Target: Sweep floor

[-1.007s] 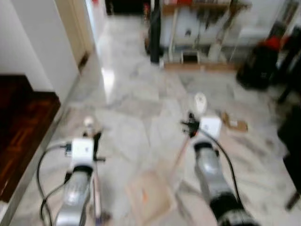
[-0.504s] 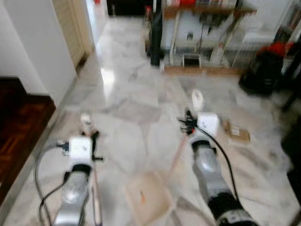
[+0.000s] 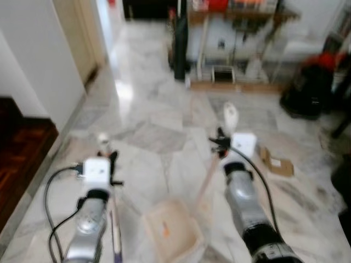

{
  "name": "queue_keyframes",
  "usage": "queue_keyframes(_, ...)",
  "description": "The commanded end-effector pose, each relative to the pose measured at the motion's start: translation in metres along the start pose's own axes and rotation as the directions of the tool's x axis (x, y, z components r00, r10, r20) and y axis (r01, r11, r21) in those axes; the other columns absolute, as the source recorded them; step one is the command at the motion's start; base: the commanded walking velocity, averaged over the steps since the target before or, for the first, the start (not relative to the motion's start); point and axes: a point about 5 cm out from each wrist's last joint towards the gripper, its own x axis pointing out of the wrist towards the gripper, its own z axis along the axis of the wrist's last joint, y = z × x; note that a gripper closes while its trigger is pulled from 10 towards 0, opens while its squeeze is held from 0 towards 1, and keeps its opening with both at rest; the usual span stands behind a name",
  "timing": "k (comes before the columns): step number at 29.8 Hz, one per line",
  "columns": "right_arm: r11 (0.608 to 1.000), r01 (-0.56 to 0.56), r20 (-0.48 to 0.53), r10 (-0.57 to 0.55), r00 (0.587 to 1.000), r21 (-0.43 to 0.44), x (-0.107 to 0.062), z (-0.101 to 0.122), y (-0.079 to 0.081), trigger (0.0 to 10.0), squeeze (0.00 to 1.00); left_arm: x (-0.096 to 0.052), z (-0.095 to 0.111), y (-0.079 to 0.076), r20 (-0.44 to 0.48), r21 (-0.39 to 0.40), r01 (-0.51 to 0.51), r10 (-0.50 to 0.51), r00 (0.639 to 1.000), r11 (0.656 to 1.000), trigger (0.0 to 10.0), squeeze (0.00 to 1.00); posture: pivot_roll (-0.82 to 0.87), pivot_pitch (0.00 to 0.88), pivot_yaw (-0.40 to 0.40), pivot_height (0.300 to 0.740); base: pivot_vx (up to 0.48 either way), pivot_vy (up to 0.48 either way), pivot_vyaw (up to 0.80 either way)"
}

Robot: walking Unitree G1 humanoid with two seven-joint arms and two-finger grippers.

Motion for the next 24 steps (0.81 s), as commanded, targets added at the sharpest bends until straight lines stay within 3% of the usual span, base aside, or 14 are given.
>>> queue_keyframes(1, 1.0, -0.029, 0.057, 0.029, 0.998, 0.005, 0.0064, 0.0138, 0.0104, 10.0, 0.0, 0.003, 0.0073, 0.0062, 0.037, 0.015, -0.013, 0.012, 0.999, 1.0, 10.0, 0.0, 0.14, 0.0, -0.028, 0.74, 0.356, 0.0, 0.0)
queue_keyframes(24, 1.0, -0.021, 0.066, 0.019, 0.998, 0.017, 0.0066, 0.015, 0.0097, 10.0, 0.0, 0.0031, 0.0066, 0.0032, 0.035, 0.013, 0.006, -0.006, 0.999, 1.0, 10.0, 0.0, 0.13, 0.0, -0.023, 0.74, 0.355, 0.0, -0.02)
